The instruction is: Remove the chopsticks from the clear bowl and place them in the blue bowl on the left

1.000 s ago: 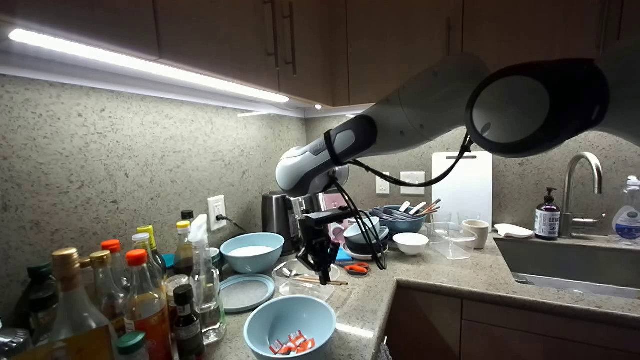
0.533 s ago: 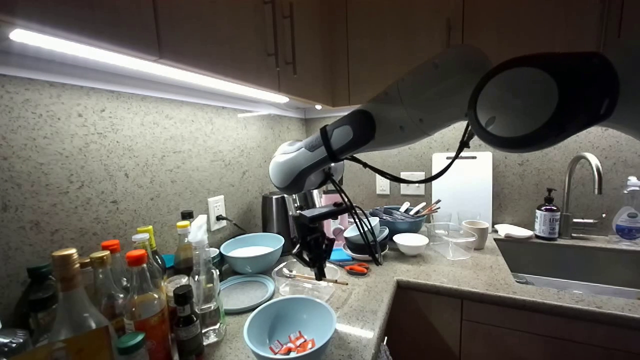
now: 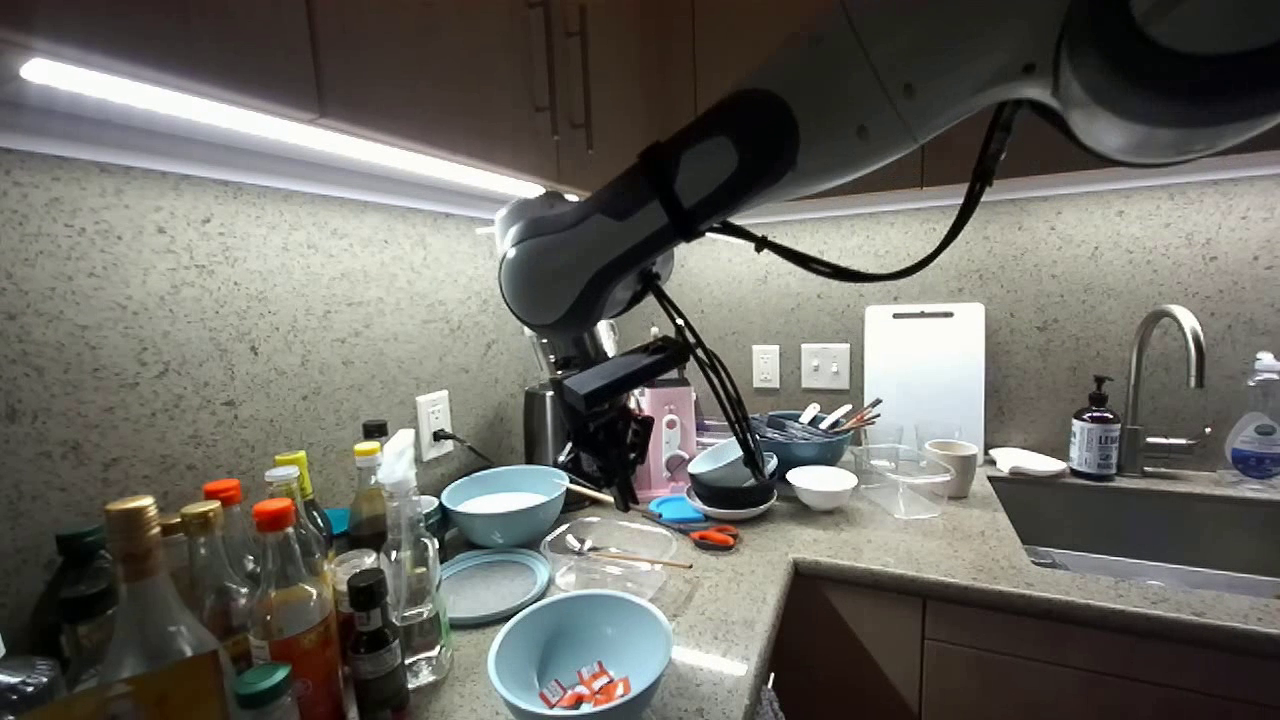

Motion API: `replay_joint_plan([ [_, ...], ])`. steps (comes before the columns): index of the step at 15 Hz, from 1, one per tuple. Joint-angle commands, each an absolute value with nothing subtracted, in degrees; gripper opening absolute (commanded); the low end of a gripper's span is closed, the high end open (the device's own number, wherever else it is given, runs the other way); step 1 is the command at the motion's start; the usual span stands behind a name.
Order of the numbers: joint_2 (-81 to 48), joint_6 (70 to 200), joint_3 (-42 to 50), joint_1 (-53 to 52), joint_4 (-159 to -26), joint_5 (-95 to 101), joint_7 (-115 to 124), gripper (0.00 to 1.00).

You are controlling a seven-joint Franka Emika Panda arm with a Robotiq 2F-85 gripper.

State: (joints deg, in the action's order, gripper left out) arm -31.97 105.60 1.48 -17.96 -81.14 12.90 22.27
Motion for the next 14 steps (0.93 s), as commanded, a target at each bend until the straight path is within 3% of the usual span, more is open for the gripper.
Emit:
replay_joint_plan([
  [1, -20.9, 107.7, 1.4, -19.4, -94.8, 16.5, 30.1, 0.02],
  [3, -16.6, 109.9, 1.6, -19.6, -100.0, 18.8, 36.5, 0.02],
  [4, -23.1, 106.2, 0.0, -18.1, -91.3, 16.8, 31.5, 0.07],
  [10, -18.4, 108.2, -0.4, -17.7, -97.3, 17.9, 35.0, 0.07],
  [11, -18.1, 107.9, -1.2, -18.1, -98.7, 17.4, 33.1, 0.02],
  [14, -18.1, 106.4, -4.3, -19.0, -101.3, 16.3, 30.8, 0.02],
])
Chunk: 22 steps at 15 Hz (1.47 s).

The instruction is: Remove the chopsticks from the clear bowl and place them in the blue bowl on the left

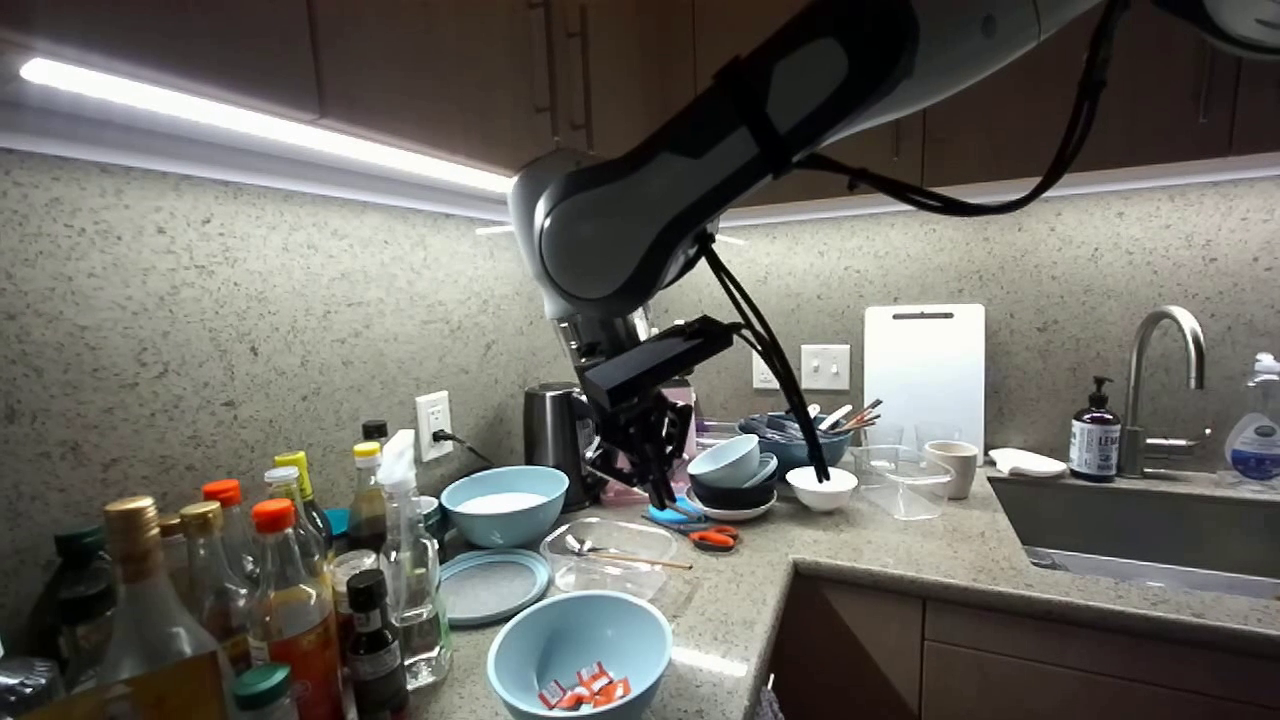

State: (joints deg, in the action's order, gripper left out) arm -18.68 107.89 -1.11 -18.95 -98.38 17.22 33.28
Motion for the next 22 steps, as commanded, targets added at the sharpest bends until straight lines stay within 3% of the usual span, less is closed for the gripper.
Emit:
replay_joint_plan([
  [1, -18.1, 105.7, -5.6, -19.4, -102.2, 15.9, 30.4, 0.02],
  [12, -18.7, 101.3, -10.4, -18.3, -106.8, 9.9, 16.2, 0.02],
  [22, -30.9, 99.7, -7.4, -15.7, -94.0, 11.7, 5.8, 0.02],
])
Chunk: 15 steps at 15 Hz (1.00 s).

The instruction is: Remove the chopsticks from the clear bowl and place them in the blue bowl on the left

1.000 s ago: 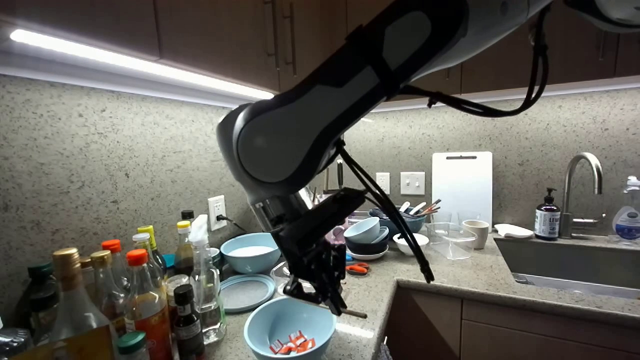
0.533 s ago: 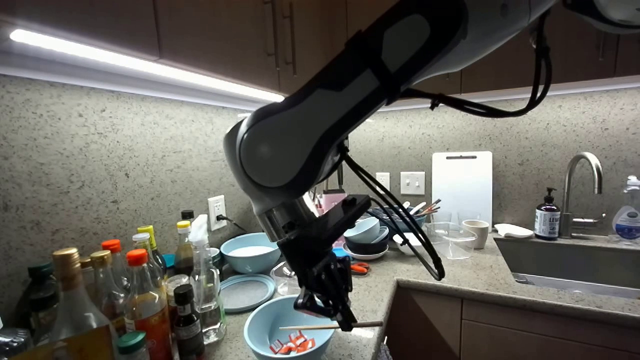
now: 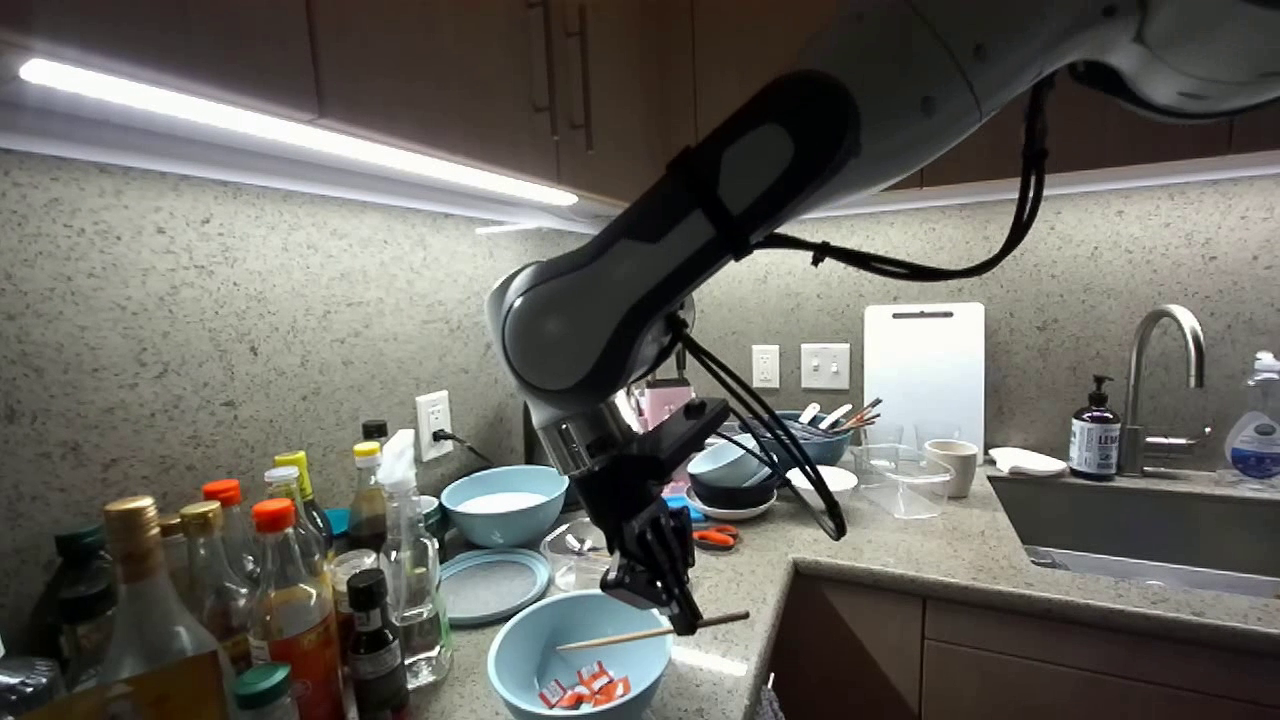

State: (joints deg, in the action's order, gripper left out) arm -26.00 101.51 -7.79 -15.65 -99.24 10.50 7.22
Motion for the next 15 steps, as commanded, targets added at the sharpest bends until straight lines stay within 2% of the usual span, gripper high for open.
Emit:
replay_joint_plan([
  [1, -32.7, 99.2, -7.0, -16.1, -92.1, 12.2, 6.3, 0.02],
  [5, -37.9, 96.4, -6.3, -17.5, -85.5, 14.1, 6.9, 0.02],
  [6, -38.9, 95.7, -6.2, -17.9, -84.1, 14.6, 7.1, 0.32],
  [7, -39.7, 95.2, -6.1, -18.2, -82.8, 15.0, 7.0, 0.33],
  [9, -41.1, 94.7, -5.9, -18.7, -80.6, 15.6, 6.9, 0.44],
  [15, -43.2, 94.4, -5.5, -19.9, -76.8, 16.1, 6.8, 0.84],
])
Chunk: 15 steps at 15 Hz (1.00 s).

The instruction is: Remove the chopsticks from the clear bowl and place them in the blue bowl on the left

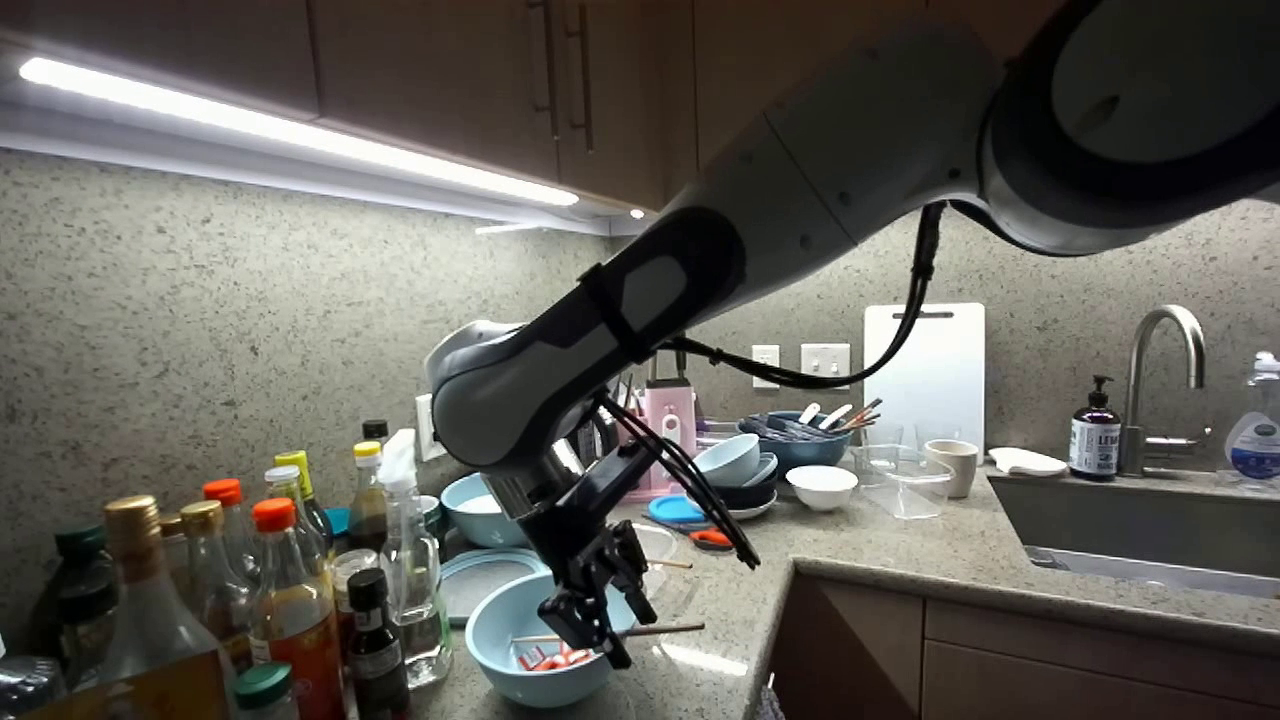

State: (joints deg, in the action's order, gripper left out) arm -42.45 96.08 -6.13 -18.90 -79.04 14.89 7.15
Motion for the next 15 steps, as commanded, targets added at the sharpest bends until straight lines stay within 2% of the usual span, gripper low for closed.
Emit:
replay_joint_plan([
  [1, -42.9, 94.8, -5.4, -20.1, -77.0, 16.3, 6.9, 0.89],
  [2, -42.7, 95.1, -5.4, -20.3, -77.1, 16.5, 6.9, 0.96],
  [4, -41.3, 95.9, -5.3, -20.8, -78.1, 17.2, 7.6, 1.0],
  [15, -20.1, 108.6, -5.0, -26.3, -100.7, 25.7, 31.7, 1.0],
])
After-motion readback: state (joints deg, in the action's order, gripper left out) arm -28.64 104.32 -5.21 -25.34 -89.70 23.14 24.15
